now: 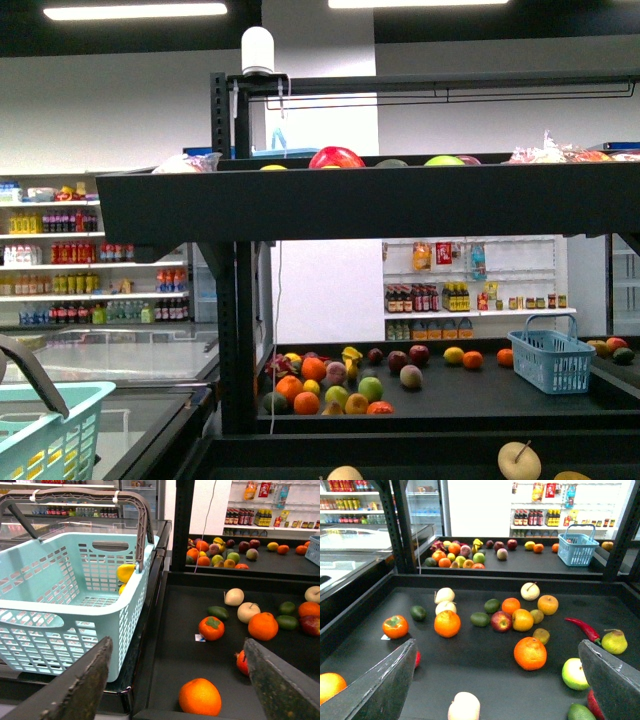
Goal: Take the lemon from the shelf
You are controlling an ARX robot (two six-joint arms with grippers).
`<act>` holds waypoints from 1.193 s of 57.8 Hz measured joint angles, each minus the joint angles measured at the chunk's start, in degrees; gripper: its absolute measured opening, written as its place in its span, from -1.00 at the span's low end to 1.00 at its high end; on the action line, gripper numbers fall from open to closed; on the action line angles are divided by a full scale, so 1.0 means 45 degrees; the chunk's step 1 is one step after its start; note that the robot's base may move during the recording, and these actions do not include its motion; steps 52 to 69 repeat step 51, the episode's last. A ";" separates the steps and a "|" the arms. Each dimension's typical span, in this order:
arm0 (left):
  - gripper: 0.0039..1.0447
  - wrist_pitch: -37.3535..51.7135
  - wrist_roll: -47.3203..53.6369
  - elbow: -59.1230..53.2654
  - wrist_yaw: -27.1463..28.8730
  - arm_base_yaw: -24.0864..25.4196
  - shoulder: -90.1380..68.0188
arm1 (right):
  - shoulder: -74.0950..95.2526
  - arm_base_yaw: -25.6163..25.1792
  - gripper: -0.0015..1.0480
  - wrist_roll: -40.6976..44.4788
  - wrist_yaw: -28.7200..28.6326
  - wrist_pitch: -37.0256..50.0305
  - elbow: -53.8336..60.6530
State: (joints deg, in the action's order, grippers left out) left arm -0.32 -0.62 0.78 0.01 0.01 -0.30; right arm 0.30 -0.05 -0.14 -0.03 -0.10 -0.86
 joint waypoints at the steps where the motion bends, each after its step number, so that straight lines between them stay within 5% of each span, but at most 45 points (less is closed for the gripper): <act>1: 0.73 0.0000 0.0000 0.0000 0.0000 0.0000 0.0000 | 0.0000 0.0000 0.86 0.0000 0.0000 0.0000 0.0000; 4: 0.88 0.0000 0.0019 0.0000 -0.0005 0.0000 0.0000 | 0.0000 0.0000 0.86 0.0000 0.0000 0.0000 0.0000; 69: 0.85 0.0000 0.0019 0.0000 0.0000 0.0000 0.0000 | 0.0000 0.0000 0.86 0.0000 0.0000 0.0000 0.0000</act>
